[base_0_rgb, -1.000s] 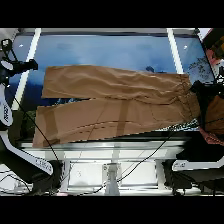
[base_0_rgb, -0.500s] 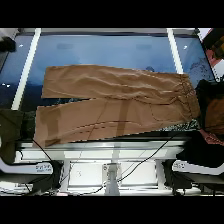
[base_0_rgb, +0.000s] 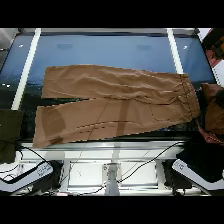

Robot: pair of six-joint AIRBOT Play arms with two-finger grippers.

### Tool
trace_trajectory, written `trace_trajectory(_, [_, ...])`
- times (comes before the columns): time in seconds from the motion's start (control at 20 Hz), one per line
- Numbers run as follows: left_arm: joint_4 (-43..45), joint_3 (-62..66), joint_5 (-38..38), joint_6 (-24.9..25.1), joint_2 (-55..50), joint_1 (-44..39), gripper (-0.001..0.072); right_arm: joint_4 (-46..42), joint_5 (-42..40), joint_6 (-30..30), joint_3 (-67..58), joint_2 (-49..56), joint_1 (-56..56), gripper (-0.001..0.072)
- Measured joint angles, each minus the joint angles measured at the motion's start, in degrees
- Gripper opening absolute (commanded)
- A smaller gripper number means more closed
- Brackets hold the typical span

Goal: Fold the clothes and pants, and hang the long-sleeved shirts on hangers.

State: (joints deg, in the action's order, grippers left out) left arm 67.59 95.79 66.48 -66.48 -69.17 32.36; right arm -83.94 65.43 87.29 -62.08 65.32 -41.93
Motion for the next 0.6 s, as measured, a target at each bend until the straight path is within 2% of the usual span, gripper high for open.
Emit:
trace_trajectory(0.25, [-2.7, -9.0, 5.7, -3.7, 1.4, 6.5, 0.0167, 1.8, -0.5, 0.2, 9.2, -4.7, -1.3, 0.0312])
trace_trajectory(0.3, [-3.2, -11.2, 5.6, -3.8, 1.5, 7.1, 0.0167, 2.3, -0.3, 0.2, 9.9, -5.8, -1.4, 0.0290])
trace_trajectory(0.35, [-3.5, -13.4, 5.3, -4.0, 1.6, 7.6, 0.0167, 3.2, -0.3, 0.2, 10.5, -7.3, -1.4, 0.0141])
trace_trajectory(0.4, [-3.6, -15.8, 4.1, -4.1, 1.6, 8.0, 0.0167, 4.5, -0.2, 0.2, 11.1, -9.0, -1.4, 0.0033])
trace_trajectory(0.6, [-4.1, -24.2, -2.5, -4.5, 1.7, 8.6, 0.0167, 7.9, -1.3, 0.4, 16.0, -17.9, -0.1, 0.0041])
